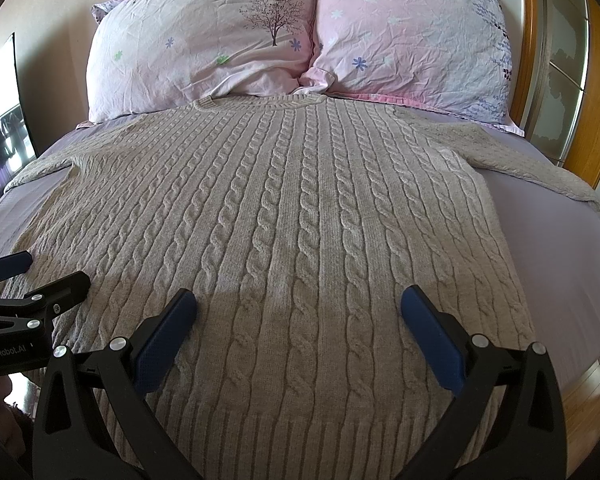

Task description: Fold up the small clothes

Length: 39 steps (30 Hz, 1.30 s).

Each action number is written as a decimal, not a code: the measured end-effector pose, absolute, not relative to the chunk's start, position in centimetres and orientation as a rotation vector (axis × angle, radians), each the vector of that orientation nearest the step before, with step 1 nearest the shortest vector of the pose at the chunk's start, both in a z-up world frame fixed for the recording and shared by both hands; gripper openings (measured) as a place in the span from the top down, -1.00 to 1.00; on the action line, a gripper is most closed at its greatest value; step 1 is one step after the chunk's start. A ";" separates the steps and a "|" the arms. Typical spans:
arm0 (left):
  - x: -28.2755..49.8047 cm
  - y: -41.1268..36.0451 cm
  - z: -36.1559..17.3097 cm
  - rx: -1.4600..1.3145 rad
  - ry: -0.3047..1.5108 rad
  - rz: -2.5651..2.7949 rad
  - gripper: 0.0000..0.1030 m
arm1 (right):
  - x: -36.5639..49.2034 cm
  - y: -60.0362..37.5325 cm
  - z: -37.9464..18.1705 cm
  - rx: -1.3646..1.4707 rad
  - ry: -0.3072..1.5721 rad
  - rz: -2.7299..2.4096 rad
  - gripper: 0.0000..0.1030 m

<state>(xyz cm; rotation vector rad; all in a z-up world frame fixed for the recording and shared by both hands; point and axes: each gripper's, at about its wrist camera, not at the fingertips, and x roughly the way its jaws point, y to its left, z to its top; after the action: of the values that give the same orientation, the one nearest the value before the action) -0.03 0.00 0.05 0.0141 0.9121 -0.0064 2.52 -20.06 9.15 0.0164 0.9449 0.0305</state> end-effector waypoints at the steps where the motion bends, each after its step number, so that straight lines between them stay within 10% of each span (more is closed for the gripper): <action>1: 0.0 0.0 0.0 0.014 0.912 -0.006 -0.97 | 2.5 -20.1 9.2 0.016 0.945 0.031 -0.97; 21: -0.5 0.0 0.1 0.037 0.866 -0.027 -0.97 | 2.6 -21.3 9.9 0.034 0.940 0.175 -0.97; 29: 0.5 3.4 1.7 -0.137 0.751 -0.249 -0.97 | 6.3 -42.3 15.9 0.522 0.743 -0.148 -0.97; 33: 2.5 7.2 3.9 -0.259 0.626 -0.271 -0.97 | 9.3 -54.8 14.4 0.770 0.735 -0.441 -0.34; 39: 7.2 13.1 5.8 -0.345 0.566 -0.178 -0.97 | 12.5 -64.5 9.0 0.959 0.791 -0.715 -0.20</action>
<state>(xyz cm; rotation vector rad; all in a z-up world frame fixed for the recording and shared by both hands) 7.16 13.15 5.76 -0.3453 0.5657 -0.1783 12.47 -64.51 9.00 0.9591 0.7908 -0.7154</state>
